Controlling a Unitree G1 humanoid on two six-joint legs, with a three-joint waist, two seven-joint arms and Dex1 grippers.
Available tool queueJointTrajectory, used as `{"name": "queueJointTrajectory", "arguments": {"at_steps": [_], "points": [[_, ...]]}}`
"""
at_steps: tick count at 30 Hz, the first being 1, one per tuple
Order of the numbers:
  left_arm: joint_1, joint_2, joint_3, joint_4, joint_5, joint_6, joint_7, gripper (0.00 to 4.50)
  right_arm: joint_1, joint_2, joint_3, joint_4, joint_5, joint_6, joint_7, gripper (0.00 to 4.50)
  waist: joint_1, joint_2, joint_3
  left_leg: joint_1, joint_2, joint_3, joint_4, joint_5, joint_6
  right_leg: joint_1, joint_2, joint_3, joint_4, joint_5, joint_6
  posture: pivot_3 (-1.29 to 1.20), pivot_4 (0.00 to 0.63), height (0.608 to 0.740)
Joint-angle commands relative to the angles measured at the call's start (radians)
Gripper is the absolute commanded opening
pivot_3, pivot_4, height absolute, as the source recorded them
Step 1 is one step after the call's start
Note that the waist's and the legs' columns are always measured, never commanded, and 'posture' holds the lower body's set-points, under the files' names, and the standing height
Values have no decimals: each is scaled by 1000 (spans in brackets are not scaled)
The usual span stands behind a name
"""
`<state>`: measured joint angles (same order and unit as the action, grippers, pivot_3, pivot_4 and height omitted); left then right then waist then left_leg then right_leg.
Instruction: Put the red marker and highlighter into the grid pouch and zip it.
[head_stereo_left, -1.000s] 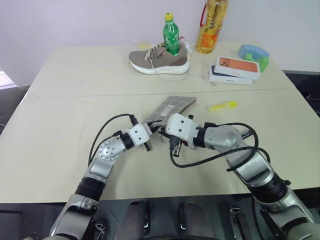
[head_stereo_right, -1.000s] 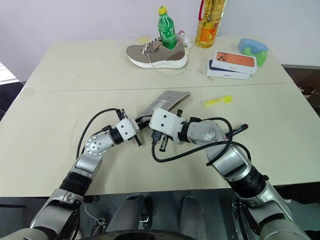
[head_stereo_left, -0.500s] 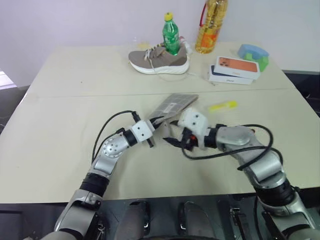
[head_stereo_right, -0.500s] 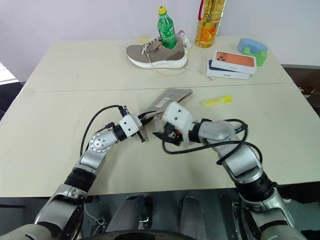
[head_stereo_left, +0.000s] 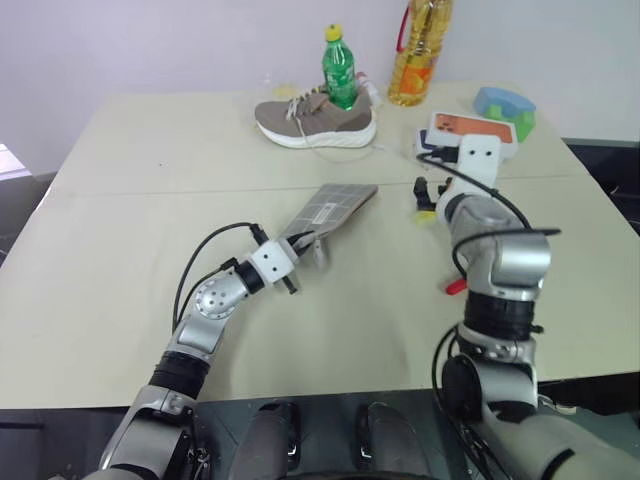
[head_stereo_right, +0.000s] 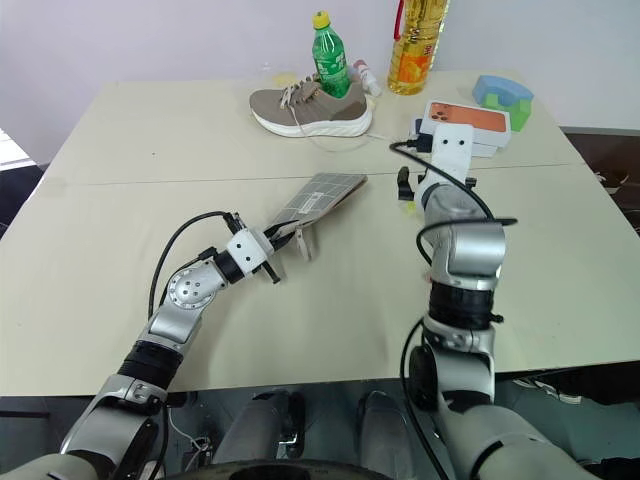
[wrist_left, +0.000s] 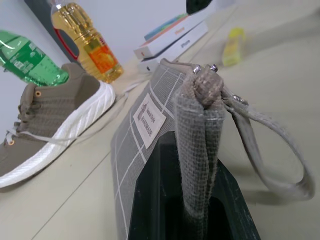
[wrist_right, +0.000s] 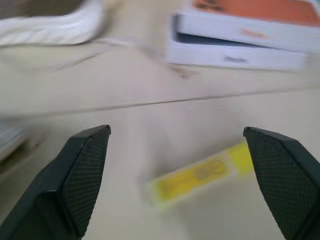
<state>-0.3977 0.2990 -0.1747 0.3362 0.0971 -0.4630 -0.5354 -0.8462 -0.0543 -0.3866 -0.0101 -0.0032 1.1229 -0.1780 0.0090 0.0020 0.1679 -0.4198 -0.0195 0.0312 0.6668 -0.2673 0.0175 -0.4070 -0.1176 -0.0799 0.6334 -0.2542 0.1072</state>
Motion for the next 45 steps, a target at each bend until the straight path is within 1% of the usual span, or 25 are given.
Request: {"name": "queueJointTrajectory", "arguments": {"at_steps": [1,4,6,9,12,13,15,20,21,23,25,27,28,31,32,33,34,36,39,41,45], "points": [[-13,-6,9,-32,-13,-4,16,0,-92,41,-174,177,24,-24,-182,4407,1,0,0,0,0,0,0,0,0,0,0,0,0,0,0,0,150,740],[-11,-9,9,-37,-13,-2,20,0,-146,45,-245,322,67,-84,-235,4407,0,0,0,0,0,0,0,0,0,0,0,0,0,0,0,0,150,740],[-6,-11,8,-43,-14,0,23,0,-165,35,-244,416,69,-136,-268,4407,-7,1,0,-1,0,1,-1,0,0,0,0,0,0,0,0,0,150,740],[0,-15,5,-53,-14,3,28,0,-192,29,-289,525,104,-167,-328,4407,-21,1,0,-1,0,1,-2,0,0,0,0,0,0,0,0,0,150,740],[6,-20,5,-62,-14,8,31,0,-207,14,-272,593,123,-192,-337,4407,-24,0,-1,0,0,1,-2,-2,4,1,0,0,0,0,0,0,150,740],[8,-22,6,-66,-14,9,31,0,-210,14,-278,604,137,-198,-345,4184,-24,-1,-1,0,0,1,-1,-2,5,1,0,0,0,0,0,0,150,740],[11,-22,7,-71,-14,13,32,0,-214,13,-288,618,156,-199,-365,3591,-25,-1,-1,0,0,1,-1,-2,6,2,0,0,0,0,0,0,150,740],[15,-21,9,-76,-15,18,33,0,-209,9,-291,609,193,-198,-412,1130,-25,-1,-1,1,1,1,-1,-2,6,2,0,1,0,0,0,0,150,740],[14,-21,9,-76,-14,18,33,0,-206,9,-293,600,201,-198,-420,838,-23,-1,-1,1,1,1,-1,-2,6,2,0,1,0,0,0,0,150,740],[14,-21,10,-75,-14,18,33,0,-201,10,-298,582,218,-200,-431,842,-22,-1,-1,1,0,1,-1,-2,6,2,0,1,0,0,0,0,150,740],[9,-20,22,-72,-26,24,37,0,-166,16,-276,487,268,-248,-337,842,-22,-1,-1,1,0,1,-1,-2,6,2,0,1,0,0,0,0,150,740],[7,-15,35,-72,-37,30,36,0,-111,20,-240,373,356,-280,-156,842,-23,-1,-1,0,1,0,-2,-3,7,2,0,1,0,0,0,0,150,740],[8,-13,41,-74,-44,35,34,0,-81,1,-192,323,368,-260,-87,842,-24,0,-1,0,1,1,-2,-3,7,2,0,1,0,0,0,0,150,740],[12,-2,58,-93,-90,61,8,0,44,-118,69,166,281,-275,104,842,-26,2,0,-1,1,1,-2,-3,7,0,0,2,-1,0,0,0,150,740],[15,5,63,-106,-113,75,-11,0,101,-199,203,100,225,-310,197,842,-26,3,1,-2,0,1,-2,-3,7,-1,0,2,-1,0,0,0,150,740],[19,11,66,-119,-136,90,-30,0,148,-268,303,46,181,-346,271,842,-25,3,1,-3,0,1,-2,-3,7,-2,0,2,-1,0,0,0,150,740],[22,19,68,-132,-155,104,-50,0,189,-327,375,-3,151,-377,332,842,-25,3,1,-3,0,1,-2,-3,7,-3,0,2,-1,0,0,0,150,740],[30,36,70,-155,-187,128,-82,0,254,-432,472,-85,107,-461,442,842,-24,3,1,-3,0,1,-1,-3,7,-3,0,2,-2,0,1,0,150,740],[38,58,74,-183,-222,162,-122,0,311,-554,562,-153,37,-578,562,842,-24,2,1,-3,0,1,-1,-3,7,-2,1,2,-2,-1,1,0,150,740],[45,74,75,-198,-243,178,-155,0,333,-608,597,-186,13,-636,632,842,-22,2,1,-3,0,1,-1,-3,7,-2,1,2,-2,-1,1,0,150,740],[51,99,78,-204,-261,184,-190,0,332,-629,608,-212,-6,-675,692,842,-19,2,1,-3,0,1,0,-3,7,-2,1,2,-2,0,1,0,150,740]]}}
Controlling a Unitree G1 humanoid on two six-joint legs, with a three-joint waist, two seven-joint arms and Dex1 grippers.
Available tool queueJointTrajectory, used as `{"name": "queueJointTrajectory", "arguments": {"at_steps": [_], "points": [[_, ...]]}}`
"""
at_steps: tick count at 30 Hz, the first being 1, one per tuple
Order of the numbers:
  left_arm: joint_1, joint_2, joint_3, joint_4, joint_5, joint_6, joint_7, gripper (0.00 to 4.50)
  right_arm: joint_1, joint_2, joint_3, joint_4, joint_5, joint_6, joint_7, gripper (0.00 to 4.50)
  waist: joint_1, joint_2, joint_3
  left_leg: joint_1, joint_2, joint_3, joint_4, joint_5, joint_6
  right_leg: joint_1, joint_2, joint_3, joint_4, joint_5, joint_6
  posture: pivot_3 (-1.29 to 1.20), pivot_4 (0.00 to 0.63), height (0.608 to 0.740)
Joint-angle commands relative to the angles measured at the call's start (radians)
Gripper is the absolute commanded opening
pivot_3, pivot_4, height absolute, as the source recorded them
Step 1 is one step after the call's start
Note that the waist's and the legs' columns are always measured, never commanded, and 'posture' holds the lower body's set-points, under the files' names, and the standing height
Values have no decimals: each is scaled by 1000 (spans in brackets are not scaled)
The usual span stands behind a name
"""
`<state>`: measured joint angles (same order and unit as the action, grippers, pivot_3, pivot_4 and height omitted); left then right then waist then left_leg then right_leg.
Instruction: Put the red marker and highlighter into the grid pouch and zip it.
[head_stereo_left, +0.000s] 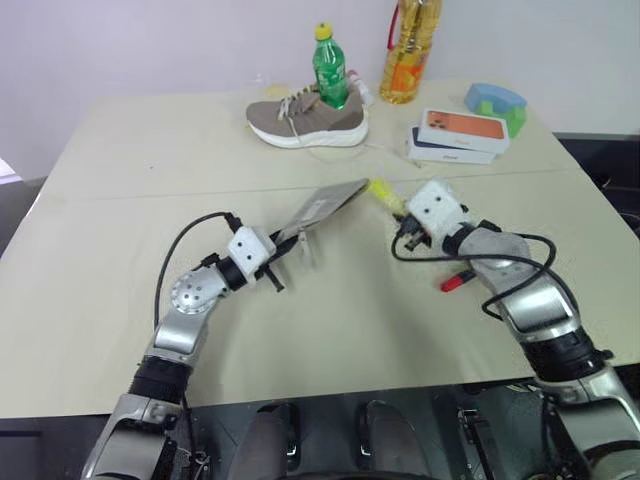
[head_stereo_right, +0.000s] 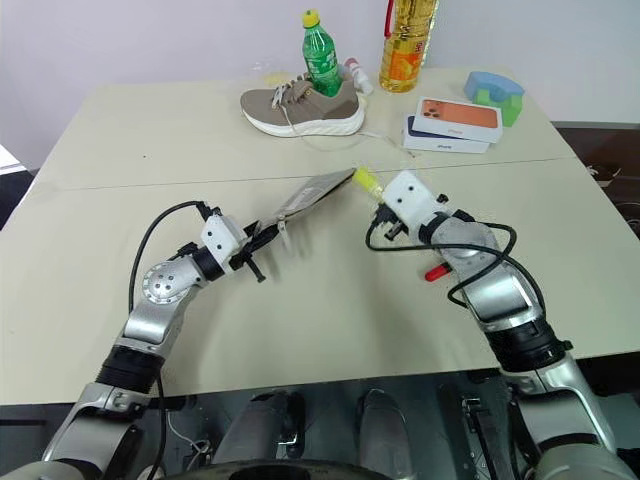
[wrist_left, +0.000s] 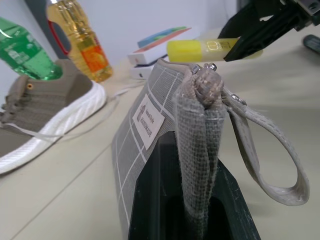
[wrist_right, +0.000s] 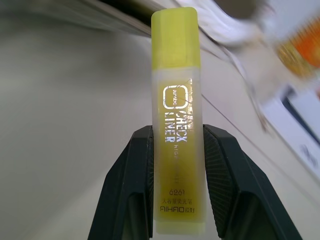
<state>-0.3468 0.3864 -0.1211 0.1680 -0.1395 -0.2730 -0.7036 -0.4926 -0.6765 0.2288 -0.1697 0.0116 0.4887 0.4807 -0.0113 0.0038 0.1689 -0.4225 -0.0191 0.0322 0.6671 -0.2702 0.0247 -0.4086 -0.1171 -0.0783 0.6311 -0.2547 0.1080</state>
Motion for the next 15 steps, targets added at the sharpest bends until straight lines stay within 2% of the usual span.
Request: {"name": "queueJointTrajectory", "arguments": {"at_steps": [1,9,15], "points": [[0,15,26,-33,-25,-10,-26,0,-25,-4,-7,-52,-28,-44,39,842,1,0,0,0,0,0,0,0,0,0,0,0,0,0,0,0,150,740],[3,5,28,-36,-25,-18,-28,0,-27,18,-13,-40,-69,-55,72,842,6,0,0,0,0,0,0,0,0,1,0,-1,0,0,0,0,150,740],[7,-7,33,-26,-14,-28,-23,0,-33,34,-67,-26,-70,-39,58,842,7,0,0,0,0,0,0,0,0,1,0,-1,0,0,0,0,150,740]]}}
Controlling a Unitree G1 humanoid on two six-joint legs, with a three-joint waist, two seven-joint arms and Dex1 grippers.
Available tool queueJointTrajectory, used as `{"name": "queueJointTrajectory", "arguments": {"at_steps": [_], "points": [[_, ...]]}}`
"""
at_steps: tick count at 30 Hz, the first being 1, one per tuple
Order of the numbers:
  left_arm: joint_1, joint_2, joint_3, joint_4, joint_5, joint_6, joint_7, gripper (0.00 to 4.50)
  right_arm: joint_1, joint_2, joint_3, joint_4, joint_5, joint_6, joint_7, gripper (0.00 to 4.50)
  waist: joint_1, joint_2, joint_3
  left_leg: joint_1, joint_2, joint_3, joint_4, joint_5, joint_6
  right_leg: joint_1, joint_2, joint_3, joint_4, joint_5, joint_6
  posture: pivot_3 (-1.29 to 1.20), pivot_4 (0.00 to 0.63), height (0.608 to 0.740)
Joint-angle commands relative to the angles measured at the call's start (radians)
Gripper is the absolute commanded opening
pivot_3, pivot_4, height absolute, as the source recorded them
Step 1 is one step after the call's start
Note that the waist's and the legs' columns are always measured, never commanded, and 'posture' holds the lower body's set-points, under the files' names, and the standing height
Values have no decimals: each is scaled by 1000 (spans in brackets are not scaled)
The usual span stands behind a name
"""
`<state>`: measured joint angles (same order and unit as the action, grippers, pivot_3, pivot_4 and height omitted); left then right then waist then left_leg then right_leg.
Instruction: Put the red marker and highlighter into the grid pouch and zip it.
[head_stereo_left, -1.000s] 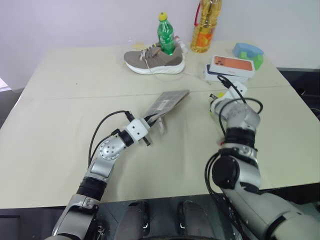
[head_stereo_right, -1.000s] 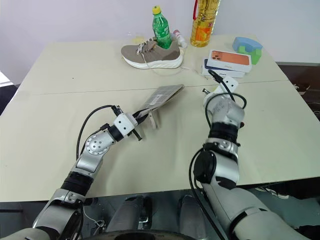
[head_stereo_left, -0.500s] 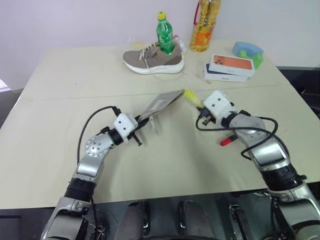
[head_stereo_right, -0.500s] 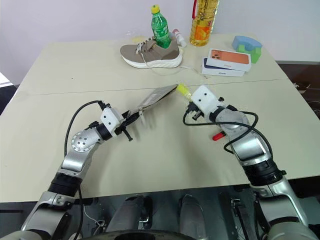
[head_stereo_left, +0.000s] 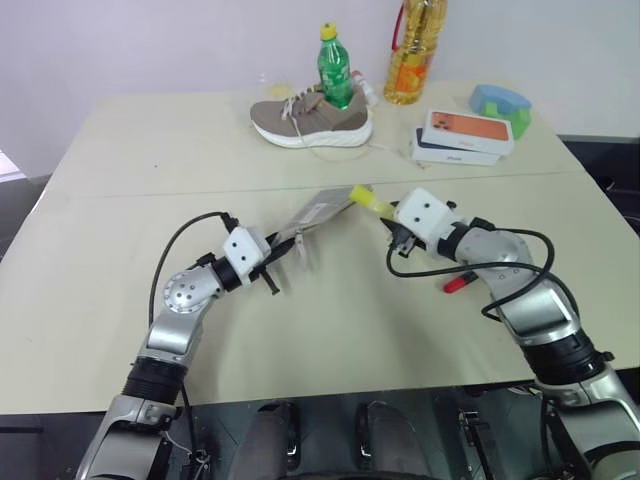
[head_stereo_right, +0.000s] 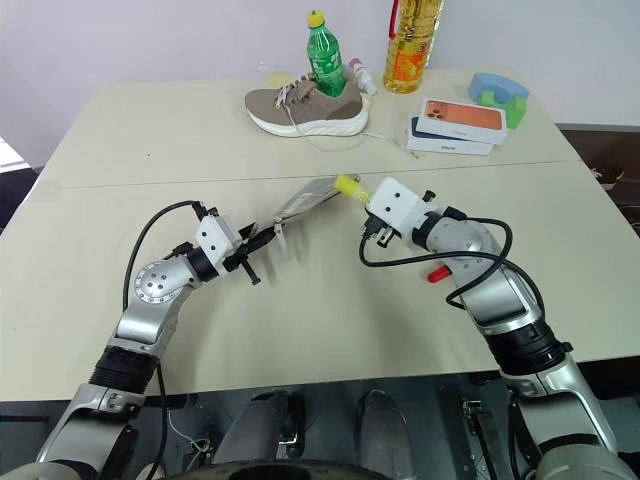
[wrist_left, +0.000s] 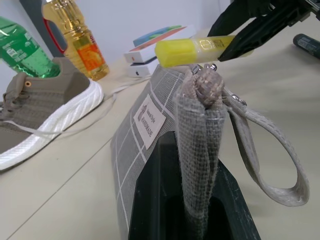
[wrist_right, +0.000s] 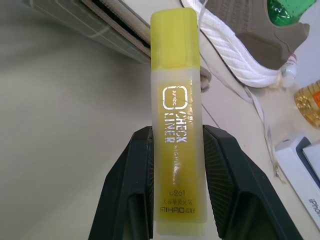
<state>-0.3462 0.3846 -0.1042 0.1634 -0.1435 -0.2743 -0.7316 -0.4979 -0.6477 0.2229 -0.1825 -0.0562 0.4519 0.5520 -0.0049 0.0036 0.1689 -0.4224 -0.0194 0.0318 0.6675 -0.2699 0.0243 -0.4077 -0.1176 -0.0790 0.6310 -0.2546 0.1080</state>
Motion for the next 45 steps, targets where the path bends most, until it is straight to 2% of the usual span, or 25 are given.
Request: {"name": "queueJointTrajectory", "arguments": {"at_steps": [1,13,45], "points": [[8,-6,17,-21,-10,-28,6,0,-26,6,-69,-11,-1,1,-17,842,2,0,0,0,0,0,0,0,0,0,0,0,0,0,0,0,150,740],[3,-24,14,-12,-10,-35,11,0,2,-5,-71,-14,-31,-3,1,842,17,0,0,0,0,0,0,0,0,0,0,0,0,0,0,0,150,740],[0,-33,19,-33,-7,-24,29,0,26,10,-73,0,-52,-5,5,842,17,0,0,0,0,0,1,0,-1,1,0,0,0,0,0,0,150,740]]}}
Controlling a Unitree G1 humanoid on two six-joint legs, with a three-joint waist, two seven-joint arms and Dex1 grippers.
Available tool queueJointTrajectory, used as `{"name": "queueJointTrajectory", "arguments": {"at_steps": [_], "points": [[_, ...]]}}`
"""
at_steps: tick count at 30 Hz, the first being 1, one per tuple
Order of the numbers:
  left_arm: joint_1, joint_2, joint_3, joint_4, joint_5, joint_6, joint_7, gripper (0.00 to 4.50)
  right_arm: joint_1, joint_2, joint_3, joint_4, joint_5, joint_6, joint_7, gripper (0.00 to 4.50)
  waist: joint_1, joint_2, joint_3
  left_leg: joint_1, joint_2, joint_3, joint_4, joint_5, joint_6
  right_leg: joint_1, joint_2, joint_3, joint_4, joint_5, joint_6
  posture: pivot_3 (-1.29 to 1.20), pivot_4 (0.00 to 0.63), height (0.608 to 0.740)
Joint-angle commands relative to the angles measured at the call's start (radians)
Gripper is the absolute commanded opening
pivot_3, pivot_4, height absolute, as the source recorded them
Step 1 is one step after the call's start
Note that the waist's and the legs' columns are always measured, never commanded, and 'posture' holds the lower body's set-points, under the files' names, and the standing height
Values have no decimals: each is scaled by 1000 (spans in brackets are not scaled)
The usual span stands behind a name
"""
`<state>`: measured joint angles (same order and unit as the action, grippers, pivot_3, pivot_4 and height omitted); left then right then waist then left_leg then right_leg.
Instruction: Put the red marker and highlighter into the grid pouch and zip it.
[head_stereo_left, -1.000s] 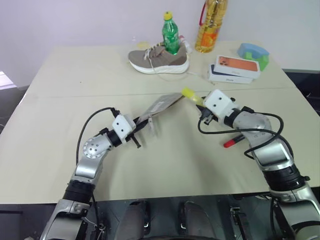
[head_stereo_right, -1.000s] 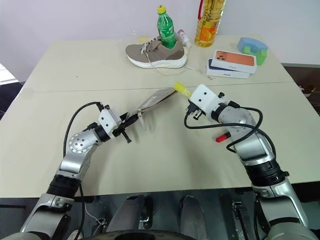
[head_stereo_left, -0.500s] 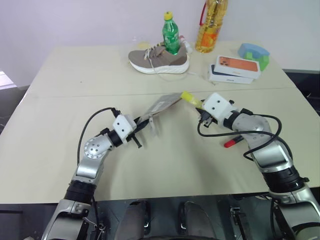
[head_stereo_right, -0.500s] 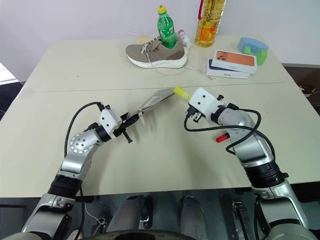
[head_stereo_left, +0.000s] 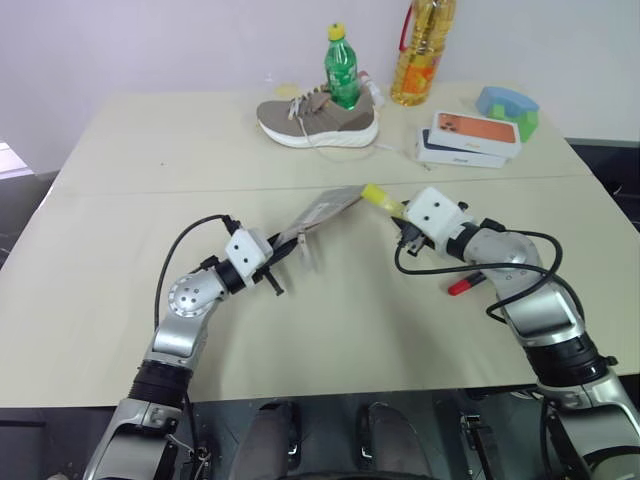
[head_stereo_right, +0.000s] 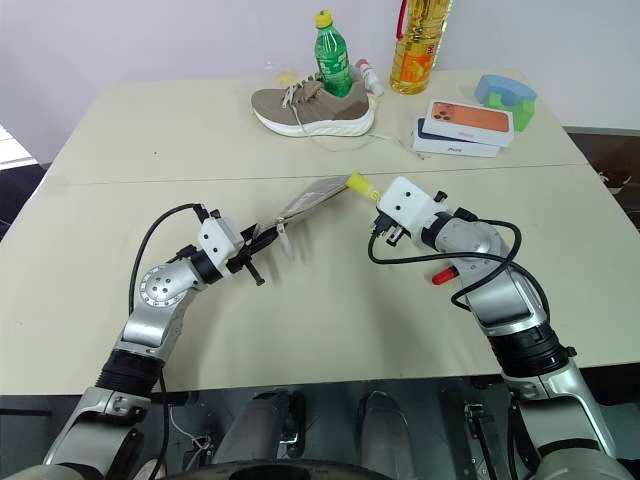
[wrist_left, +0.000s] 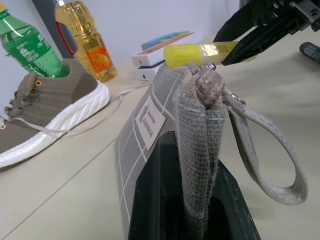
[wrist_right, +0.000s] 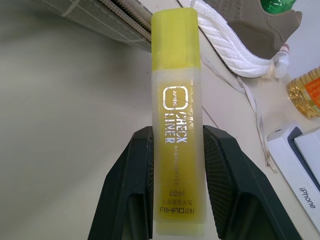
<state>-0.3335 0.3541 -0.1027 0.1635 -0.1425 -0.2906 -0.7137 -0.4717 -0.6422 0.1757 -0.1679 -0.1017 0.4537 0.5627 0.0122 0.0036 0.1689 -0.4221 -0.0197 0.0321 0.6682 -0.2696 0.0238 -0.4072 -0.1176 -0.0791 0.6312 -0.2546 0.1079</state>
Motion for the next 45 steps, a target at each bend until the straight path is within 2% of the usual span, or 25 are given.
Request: {"name": "queueJointTrajectory", "arguments": {"at_steps": [1,26,34,45], "points": [[-12,-2,17,-34,-8,-8,12,0,0,4,-26,-14,-7,-7,-5,842,0,0,0,0,0,0,0,0,0,0,0,0,0,0,0,0,150,740],[0,13,2,-46,-10,-14,-22,0,2,6,-7,-40,-14,-18,27,842,0,0,0,0,0,0,0,1,-2,0,0,0,0,0,0,0,150,740],[-2,21,-4,-64,-19,-15,-60,0,17,-71,66,-83,-71,-97,132,842,0,0,0,0,0,0,0,1,-2,0,0,0,0,0,0,0,150,740],[-13,95,-58,-113,-61,-27,-268,0,-6,-161,142,-167,-128,-266,315,842,0,0,0,1,0,0,1,0,-1,1,0,0,0,0,0,0,150,740]]}}
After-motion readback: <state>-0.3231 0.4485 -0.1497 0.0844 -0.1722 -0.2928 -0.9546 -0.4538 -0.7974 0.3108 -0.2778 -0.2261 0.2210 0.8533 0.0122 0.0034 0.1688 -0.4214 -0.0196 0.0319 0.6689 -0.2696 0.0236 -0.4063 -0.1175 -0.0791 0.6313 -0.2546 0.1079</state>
